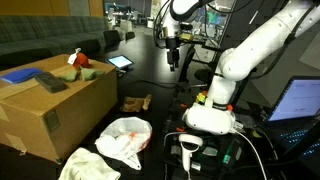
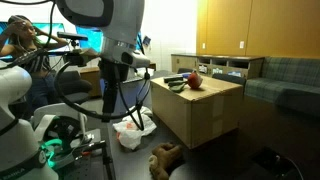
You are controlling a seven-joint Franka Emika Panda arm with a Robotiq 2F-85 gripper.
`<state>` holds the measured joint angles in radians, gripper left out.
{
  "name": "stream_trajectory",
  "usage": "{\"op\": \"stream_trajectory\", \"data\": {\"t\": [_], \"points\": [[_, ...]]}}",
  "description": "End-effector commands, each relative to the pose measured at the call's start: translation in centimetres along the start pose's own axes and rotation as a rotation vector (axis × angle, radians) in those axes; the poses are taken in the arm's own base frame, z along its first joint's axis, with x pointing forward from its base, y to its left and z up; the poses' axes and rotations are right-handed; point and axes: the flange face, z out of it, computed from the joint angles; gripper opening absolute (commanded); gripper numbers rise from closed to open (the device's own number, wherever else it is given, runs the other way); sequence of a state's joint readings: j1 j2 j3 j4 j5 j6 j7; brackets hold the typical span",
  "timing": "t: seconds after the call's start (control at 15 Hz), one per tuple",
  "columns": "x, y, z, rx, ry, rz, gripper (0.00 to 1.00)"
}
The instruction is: Pick the objects on the box and put them on the table, then pick the objects on the table and put them on the box
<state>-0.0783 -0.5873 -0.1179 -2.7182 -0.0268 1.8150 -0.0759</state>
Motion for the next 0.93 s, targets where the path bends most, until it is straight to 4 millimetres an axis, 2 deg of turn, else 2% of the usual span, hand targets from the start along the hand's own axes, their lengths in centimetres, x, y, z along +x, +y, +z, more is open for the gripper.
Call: {"op": "stream_trajectory", "data": {"t": [0.0,0.33,0.47,0.67,0.87], "points": [[0.0,0.0,-0.2,0.0,0.001,0.0,1.0],[0.0,0.0,-0.3,0.0,0.006,0.0,1.0],[1.2,0.0,-1.3,-0.009,0.01,-0.003,1.0],[3.0,-1.0,-4.1,-0.03,0.051,-0.015,1.0],[5.6,-3.4,-7.9,-0.047,0.127,-0.031,1.0]]}}
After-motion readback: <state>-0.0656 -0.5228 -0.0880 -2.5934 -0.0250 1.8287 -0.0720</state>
